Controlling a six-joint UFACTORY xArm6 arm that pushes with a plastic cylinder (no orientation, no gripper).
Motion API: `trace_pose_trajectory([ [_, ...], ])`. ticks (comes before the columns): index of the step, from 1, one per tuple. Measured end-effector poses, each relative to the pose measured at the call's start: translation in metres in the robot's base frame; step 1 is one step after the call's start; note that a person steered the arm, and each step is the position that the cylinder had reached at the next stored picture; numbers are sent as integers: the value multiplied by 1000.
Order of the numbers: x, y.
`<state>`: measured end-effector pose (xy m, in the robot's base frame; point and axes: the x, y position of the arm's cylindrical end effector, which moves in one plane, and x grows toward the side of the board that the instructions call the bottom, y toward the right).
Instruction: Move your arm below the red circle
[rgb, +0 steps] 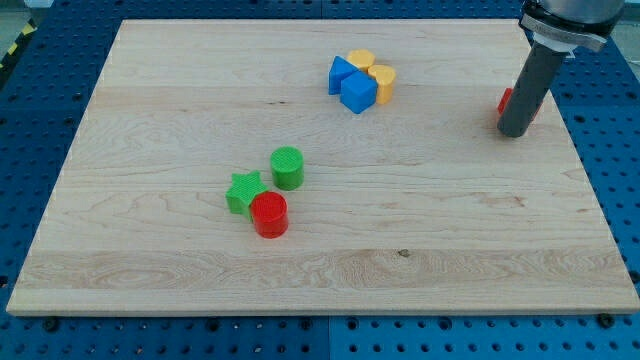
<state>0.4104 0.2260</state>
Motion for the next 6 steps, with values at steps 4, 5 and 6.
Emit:
trace_pose_trajectory([
  [4, 132, -209],
  [5, 152, -268],
  [6, 175, -304],
])
